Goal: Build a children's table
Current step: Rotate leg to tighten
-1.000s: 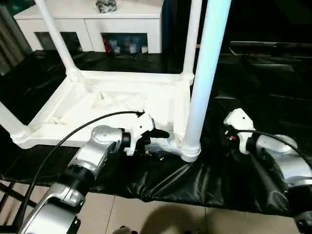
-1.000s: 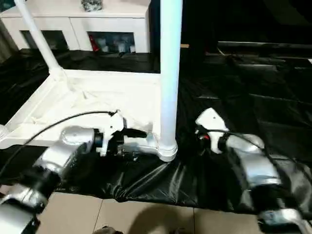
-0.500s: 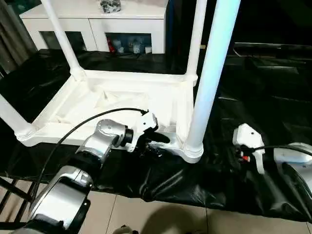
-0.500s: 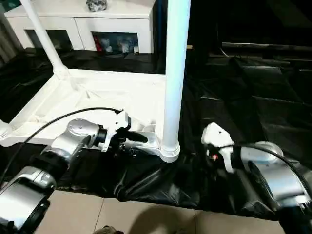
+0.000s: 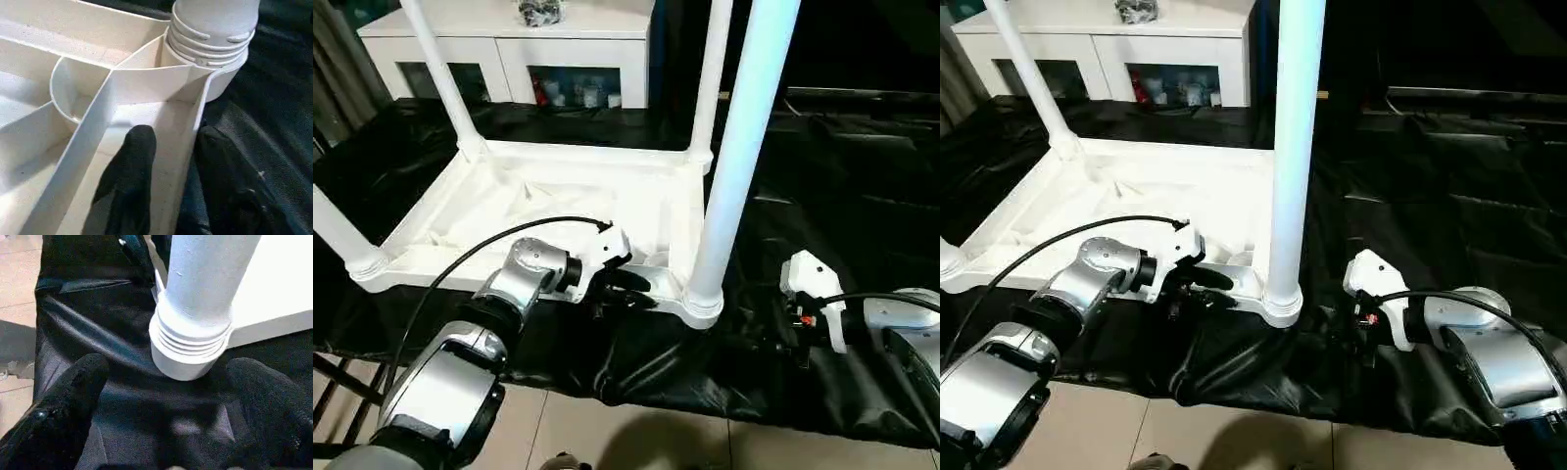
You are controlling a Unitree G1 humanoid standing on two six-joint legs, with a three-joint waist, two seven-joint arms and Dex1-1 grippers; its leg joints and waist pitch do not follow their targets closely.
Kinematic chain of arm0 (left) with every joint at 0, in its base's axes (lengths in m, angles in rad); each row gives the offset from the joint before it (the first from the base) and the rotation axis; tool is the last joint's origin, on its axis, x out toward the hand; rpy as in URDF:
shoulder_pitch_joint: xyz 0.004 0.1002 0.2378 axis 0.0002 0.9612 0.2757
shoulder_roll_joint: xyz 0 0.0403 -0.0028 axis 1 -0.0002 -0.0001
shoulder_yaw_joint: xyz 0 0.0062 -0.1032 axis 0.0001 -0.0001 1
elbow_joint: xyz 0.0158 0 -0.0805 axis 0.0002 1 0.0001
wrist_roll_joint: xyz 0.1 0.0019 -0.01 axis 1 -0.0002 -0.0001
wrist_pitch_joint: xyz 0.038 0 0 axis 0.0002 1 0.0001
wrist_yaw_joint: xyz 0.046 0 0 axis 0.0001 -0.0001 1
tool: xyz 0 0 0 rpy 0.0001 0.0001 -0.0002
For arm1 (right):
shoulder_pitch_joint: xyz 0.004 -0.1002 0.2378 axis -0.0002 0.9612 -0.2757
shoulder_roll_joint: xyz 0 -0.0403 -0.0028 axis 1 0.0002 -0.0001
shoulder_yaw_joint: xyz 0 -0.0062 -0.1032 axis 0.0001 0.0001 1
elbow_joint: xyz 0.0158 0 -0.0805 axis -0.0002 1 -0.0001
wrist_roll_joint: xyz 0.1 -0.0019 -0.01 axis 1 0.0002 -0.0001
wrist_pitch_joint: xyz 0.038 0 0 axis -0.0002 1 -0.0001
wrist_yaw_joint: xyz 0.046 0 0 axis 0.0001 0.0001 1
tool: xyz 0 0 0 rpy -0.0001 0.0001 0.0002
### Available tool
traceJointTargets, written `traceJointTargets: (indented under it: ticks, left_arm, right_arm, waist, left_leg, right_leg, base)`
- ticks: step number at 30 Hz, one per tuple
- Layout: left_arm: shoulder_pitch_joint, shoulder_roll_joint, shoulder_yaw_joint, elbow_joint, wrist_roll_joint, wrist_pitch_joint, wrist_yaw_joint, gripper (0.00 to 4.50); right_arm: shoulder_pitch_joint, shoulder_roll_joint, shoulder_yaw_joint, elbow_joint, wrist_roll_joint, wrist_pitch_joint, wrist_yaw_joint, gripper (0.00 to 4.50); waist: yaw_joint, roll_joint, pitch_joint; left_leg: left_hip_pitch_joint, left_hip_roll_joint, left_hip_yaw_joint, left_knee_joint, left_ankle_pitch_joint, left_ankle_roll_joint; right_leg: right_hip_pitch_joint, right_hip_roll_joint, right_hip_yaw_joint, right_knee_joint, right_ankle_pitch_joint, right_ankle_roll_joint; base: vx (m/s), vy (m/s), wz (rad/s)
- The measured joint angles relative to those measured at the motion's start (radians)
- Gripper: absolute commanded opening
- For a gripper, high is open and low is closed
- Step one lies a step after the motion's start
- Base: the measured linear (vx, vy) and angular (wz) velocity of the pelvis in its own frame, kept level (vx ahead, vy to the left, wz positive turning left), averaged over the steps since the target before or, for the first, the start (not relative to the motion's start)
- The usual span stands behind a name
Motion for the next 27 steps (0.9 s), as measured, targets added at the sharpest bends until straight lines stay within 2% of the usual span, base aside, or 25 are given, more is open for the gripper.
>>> traceJointTargets:
  ticks: [8,12,13,20,27]
  left_arm:
    - [-0.013,-0.003,0.009,0.036,0.013,-0.017,-0.025,0.72]
    - [-0.021,0.004,-0.004,0.041,0.044,-0.044,-0.040,0.50]
    - [-0.024,0.005,-0.006,0.043,0.053,-0.052,-0.047,0.32]
    - [-0.031,0.001,-0.002,0.048,0.055,-0.048,-0.080,0.05]
    - [-0.030,-0.003,0.020,0.033,0.041,0.035,-0.097,0.02]
  right_arm:
    - [0.000,0.000,0.000,0.000,0.000,0.001,-0.006,4.50]
    - [-0.001,0.001,0.001,0.000,0.000,0.001,-0.006,4.50]
    - [-0.001,0.001,0.001,0.000,-0.001,0.001,-0.006,4.50]
    - [-0.008,0.003,0.003,0.001,-0.001,0.001,-0.010,4.50]
    - [-0.014,0.039,0.003,0.016,-0.002,-0.008,-0.042,4.50]
  waist:
    - [-0.001,0.000,0.000]
    - [-0.003,0.000,0.000]
    - [-0.004,0.000,0.000]
    - [-0.007,0.001,-0.001]
    - [-0.007,0.001,-0.001]
  left_leg:
    - [0.000,0.000,-0.001,0.000,0.000,0.000]
    - [0.001,0.000,-0.002,0.000,0.000,0.000]
    - [0.001,0.000,-0.002,0.000,0.000,0.000]
    - [0.000,0.000,-0.001,-0.005,0.000,0.000]
    - [0.000,0.001,-0.001,-0.009,0.000,0.000]
  right_leg:
    - [0.002,0.000,-0.002,-0.001,0.000,0.000]
    - [0.002,0.000,-0.002,-0.002,0.000,0.000]
    - [0.002,0.000,-0.002,-0.002,0.000,0.000]
    - [0.002,0.000,-0.003,-0.008,0.001,-0.002]
    - [0.001,0.001,-0.004,-0.008,0.003,-0.005]
  base:
    - [0.000,0.000,0.00]
    - [0.000,0.000,0.00]
    - [0.000,0.000,0.00]
    - [0.000,0.000,0.00]
    - [0.000,0.000,0.00]
